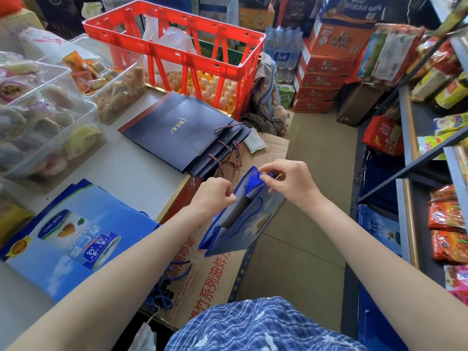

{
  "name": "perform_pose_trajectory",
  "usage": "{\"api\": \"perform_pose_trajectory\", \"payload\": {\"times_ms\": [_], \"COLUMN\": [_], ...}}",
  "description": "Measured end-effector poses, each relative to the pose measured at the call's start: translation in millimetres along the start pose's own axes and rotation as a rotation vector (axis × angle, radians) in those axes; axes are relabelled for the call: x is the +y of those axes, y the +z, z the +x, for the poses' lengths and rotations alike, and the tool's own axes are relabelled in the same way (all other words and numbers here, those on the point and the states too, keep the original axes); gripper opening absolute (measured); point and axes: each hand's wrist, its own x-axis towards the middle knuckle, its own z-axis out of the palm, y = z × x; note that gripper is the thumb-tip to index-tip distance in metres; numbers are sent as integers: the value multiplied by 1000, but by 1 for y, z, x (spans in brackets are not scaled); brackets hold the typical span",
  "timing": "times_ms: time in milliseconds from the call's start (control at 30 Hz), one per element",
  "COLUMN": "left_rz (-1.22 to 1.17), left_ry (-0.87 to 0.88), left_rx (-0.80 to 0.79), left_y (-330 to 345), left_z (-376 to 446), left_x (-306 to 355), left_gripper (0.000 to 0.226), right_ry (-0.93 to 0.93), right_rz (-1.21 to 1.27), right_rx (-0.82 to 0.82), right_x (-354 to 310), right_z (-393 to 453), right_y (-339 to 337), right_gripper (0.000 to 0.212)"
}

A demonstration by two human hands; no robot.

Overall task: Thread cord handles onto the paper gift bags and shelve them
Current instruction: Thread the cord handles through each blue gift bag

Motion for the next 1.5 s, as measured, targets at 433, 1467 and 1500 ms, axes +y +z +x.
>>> {"api": "perform_pose_trajectory", "payload": {"times_ms": [433,1467,1500], "left_rz": [-145,60,39], "left_ry": [56,212,193], "left_rx": [48,-60,-75], "left_y": [-7,-29,-28], "left_z": [-3,-18,-18], "left_x": [13,-11,-16], "left_gripper": [13,17,18], "right_ry": [-118,530,511], "right_rz": [-269,689,660], "right_rx": [-11,-326,-359], "right_x": [-13,-24,-24], "right_z": [7,13,13], "right_y": [-3,6,10], "right_gripper": [8,10,14]}}
